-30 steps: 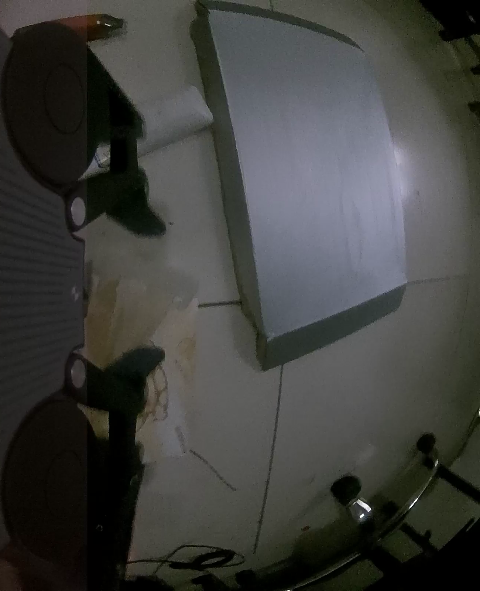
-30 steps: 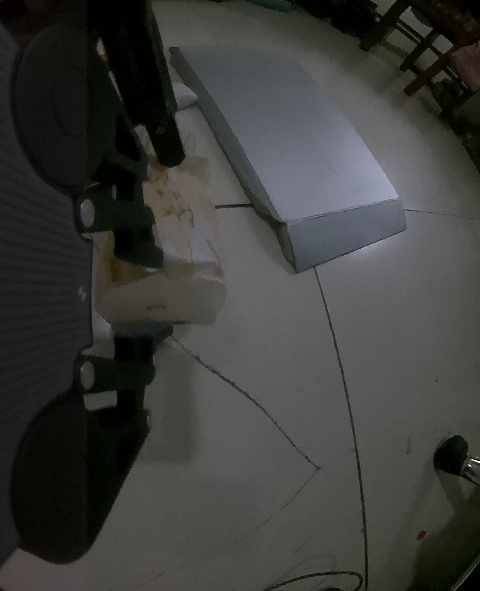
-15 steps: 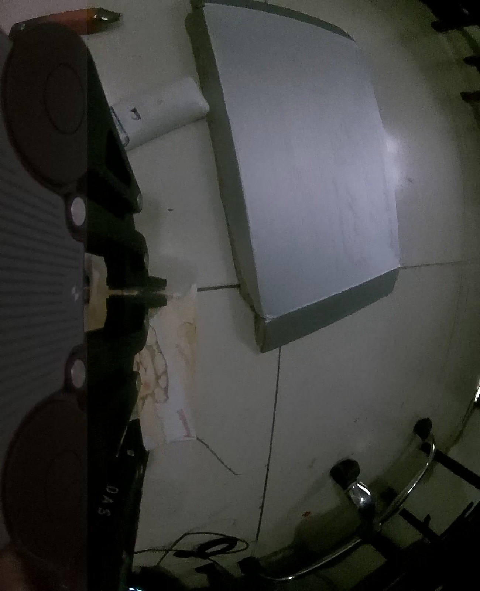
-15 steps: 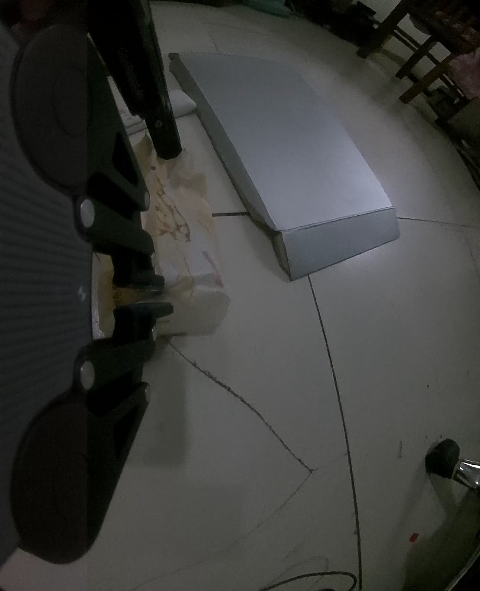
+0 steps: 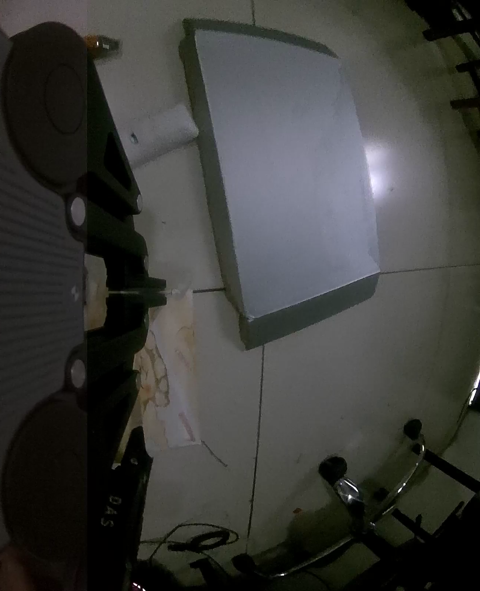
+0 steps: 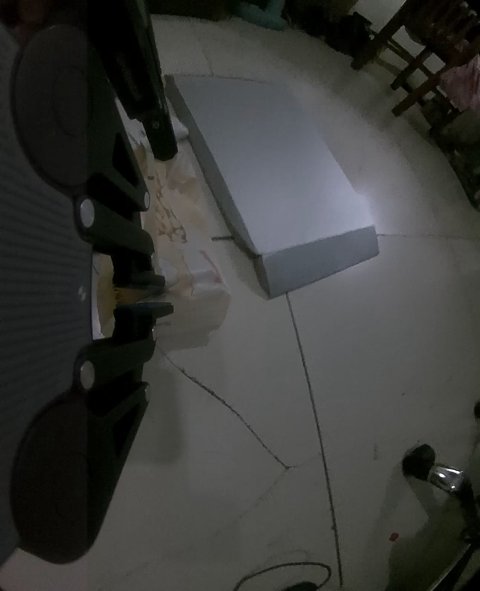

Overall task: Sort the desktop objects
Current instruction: 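Lift the beige cloth with both tools and carry it into the white box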

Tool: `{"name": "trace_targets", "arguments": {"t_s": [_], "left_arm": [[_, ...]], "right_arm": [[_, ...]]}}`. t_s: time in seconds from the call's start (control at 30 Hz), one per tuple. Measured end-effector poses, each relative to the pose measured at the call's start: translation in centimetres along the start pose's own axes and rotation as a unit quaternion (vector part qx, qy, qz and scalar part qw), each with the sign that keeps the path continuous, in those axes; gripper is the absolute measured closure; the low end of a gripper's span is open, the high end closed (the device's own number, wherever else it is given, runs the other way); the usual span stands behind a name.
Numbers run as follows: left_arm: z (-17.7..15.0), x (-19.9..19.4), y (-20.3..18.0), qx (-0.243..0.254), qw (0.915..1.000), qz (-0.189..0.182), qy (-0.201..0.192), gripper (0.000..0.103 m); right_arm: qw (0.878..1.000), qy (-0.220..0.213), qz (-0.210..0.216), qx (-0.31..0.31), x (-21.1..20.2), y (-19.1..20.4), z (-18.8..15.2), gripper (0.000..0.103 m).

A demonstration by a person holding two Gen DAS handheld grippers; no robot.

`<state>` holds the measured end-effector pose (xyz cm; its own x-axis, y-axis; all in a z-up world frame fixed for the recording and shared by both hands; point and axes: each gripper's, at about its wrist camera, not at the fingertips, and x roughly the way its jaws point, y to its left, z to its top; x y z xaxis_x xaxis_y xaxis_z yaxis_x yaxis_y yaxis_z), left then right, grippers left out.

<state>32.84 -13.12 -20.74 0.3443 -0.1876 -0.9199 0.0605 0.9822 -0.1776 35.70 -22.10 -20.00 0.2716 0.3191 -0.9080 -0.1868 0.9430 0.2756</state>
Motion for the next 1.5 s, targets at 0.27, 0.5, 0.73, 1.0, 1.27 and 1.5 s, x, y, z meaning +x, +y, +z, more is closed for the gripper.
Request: {"name": "trace_targets", "arguments": {"t_s": [0.27, 0.5, 0.73, 1.0, 1.27, 1.5], "left_arm": [[0.3, -6.8, 0.3, 0.000, 0.9999, 0.011, 0.005, 0.103], [-1.9, -14.1, 1.2, 0.012, 0.9998, 0.015, 0.005, 0.103], [-7.4, -18.8, 3.1, 0.051, 0.9981, 0.034, 0.008, 0.103], [-14.9, -20.1, 5.9, 0.064, 0.9964, 0.037, 0.042, 0.103], [-18.8, -16.0, 8.4, 0.048, 0.9946, 0.042, 0.082, 0.103], [-20.5, -10.4, 9.6, 0.037, 0.9927, 0.050, 0.104, 0.103]], "right_arm": [[1.000, 0.001, 0.015, -0.014, -5.9, 3.2, -0.6, 0.094], [0.999, 0.005, 0.029, -0.024, -11.4, 6.5, -3.2, 0.094], [0.998, 0.024, 0.032, -0.041, -14.8, 9.6, -8.8, 0.094], [0.996, 0.068, 0.026, -0.058, -13.5, 11.8, -17.1, 0.095], [0.993, 0.110, 0.016, -0.046, -8.9, 10.4, -21.1, 0.095], [0.991, 0.126, 0.010, -0.046, -3.8, 9.3, -21.9, 0.095]]}}
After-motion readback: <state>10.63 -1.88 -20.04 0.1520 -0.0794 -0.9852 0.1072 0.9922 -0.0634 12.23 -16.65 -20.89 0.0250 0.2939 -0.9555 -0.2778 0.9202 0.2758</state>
